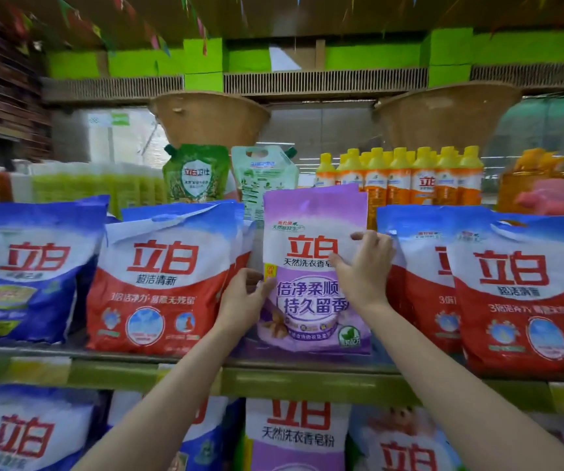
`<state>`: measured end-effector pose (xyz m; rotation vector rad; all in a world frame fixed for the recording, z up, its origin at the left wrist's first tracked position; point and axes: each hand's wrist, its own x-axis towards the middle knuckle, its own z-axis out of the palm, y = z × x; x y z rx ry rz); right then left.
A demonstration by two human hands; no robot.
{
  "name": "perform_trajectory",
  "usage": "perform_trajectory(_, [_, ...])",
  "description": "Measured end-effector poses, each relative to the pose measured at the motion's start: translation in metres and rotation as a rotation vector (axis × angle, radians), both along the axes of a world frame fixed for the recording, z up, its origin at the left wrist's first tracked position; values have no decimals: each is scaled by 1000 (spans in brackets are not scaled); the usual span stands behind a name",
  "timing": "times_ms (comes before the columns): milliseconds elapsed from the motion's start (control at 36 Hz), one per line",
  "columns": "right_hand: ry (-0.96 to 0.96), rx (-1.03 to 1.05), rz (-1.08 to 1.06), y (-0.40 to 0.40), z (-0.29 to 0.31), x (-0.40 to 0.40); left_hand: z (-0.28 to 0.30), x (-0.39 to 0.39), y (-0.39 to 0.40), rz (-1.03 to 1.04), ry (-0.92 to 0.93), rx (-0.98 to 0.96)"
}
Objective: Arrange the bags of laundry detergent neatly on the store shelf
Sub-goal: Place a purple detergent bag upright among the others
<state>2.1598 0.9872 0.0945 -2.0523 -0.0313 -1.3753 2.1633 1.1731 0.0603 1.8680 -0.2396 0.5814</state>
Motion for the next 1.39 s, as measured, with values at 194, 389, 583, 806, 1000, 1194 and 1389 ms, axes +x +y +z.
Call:
perform_trajectory(194, [392, 343, 202, -31, -25, -8, 13, 6, -1, -34, 163, -82])
perform_trajectory(389, [436, 283, 249, -38, -18, -13, 33, 7, -12, -82, 174, -72])
perform_trajectory(583, [442, 470, 547, -45, -21, -15, 41, 0, -11, -61, 191, -71])
perform_trajectory(806, [675, 311, 702, -50, -48, -34, 6, -23, 11, -224, 283, 56])
perform_trajectory(1000, [445, 276, 519, -32, -51, -22, -1, -24, 13, -181, 152, 169])
perform_trajectory(1194, [355, 384, 497, -25, -51, -25, -6, -11, 7, -35, 57, 171])
perform_trajectory(1389, [500, 185, 384, -27, -45, -36, 1, -21, 3, 149, -11, 308])
